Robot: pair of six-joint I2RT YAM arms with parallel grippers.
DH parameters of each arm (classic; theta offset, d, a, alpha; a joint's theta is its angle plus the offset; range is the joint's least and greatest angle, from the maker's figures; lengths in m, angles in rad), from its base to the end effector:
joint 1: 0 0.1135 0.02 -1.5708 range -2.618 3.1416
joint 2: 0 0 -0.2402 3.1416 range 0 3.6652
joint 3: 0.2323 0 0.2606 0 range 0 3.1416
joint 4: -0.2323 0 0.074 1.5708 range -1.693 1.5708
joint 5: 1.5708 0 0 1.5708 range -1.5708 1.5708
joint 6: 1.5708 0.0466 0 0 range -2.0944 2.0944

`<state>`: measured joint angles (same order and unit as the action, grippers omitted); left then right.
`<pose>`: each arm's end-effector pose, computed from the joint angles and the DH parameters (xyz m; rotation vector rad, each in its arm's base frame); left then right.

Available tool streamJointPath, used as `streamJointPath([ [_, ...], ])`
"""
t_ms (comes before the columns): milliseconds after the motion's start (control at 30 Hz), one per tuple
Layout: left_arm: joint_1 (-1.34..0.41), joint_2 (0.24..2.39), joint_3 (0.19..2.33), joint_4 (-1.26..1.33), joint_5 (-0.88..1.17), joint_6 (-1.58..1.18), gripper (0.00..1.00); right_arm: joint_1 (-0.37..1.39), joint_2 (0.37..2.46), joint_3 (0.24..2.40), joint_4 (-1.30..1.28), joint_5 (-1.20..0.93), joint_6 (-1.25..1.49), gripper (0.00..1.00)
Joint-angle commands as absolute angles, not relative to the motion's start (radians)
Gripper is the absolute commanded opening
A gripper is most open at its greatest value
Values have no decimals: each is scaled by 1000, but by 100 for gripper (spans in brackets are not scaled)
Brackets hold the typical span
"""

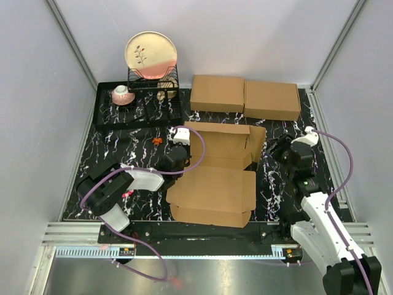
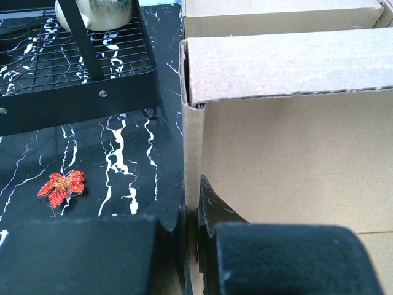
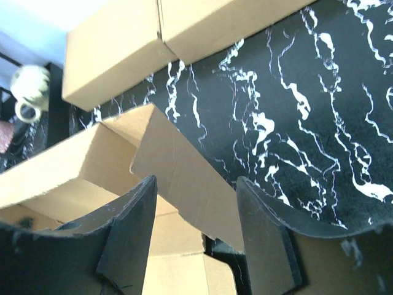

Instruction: Fold the paper box

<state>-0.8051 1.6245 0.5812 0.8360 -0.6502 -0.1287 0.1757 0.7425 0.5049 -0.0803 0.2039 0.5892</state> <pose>0.2429 -0.2119 0.1416 0.1235 1.7322 -0.1077 0.2156 0.0287 0.2371 0.5250 1.8212 0.3311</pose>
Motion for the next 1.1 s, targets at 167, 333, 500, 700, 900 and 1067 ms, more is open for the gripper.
streamJointPath([
  [167,-810,1634,601,799,-641,-126,0,219,785,557,-137,74,497,64],
  [333,-811,1635,604,795,-638,-126,0,224,840,563,-117,81,479,64],
  [500,-811,1635,606,792,-637,-123,0,244,928,589,-81,107,463,62],
  [700,-813,1632,609,793,-640,-106,0,278,1035,649,-57,153,436,49],
  [900,-818,1634,583,885,-663,-74,0,285,1063,666,-55,189,425,33],
  [1067,-818,1646,607,908,-652,-40,0,288,1043,679,-96,198,431,21],
])
